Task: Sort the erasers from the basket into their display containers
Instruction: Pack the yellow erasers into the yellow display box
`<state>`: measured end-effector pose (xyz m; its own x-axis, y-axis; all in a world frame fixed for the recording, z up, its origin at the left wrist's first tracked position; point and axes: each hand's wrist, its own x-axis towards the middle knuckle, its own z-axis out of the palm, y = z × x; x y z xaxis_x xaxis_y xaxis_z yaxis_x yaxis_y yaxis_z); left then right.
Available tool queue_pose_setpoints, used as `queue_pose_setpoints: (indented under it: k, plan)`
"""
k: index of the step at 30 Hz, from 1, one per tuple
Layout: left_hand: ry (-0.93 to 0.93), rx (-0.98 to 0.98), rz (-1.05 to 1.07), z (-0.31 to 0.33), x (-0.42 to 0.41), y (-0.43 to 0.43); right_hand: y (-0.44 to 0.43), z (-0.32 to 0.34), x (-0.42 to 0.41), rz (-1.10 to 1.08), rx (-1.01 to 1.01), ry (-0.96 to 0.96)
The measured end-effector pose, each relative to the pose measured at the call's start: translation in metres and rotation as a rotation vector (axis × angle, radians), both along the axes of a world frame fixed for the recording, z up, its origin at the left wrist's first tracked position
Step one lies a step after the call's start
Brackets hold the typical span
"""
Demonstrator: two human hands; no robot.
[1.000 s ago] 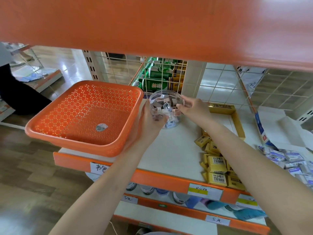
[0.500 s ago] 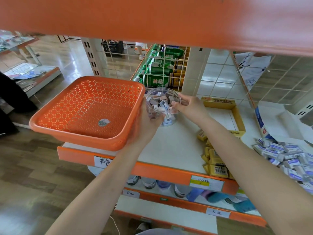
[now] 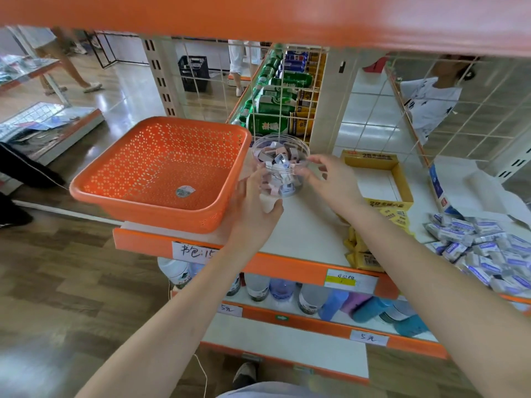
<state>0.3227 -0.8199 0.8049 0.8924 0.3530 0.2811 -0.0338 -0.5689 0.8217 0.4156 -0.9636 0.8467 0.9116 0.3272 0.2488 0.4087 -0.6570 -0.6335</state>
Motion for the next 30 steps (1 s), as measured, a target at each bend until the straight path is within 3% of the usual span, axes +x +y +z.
queue_pose_setpoints:
  k: [8, 18, 25, 30]
  plan:
    - [-0.061, 0.051, -0.155, 0.006, -0.003, -0.039, -0.042, 0.010, -0.013, -0.051, -0.094, -0.070]
    - [0.021, 0.075, -0.387, 0.007, 0.009, -0.086, -0.119, 0.005, -0.027, -0.166, 0.044, -0.015]
    - [0.126, 0.068, -0.566, 0.006, 0.025, -0.110, -0.143, -0.004, -0.036, -0.165, -0.115, 0.045]
    - [0.177, 0.036, -0.559, 0.004, 0.030, -0.113, -0.146, -0.007, -0.044, -0.094, -0.155, 0.148]
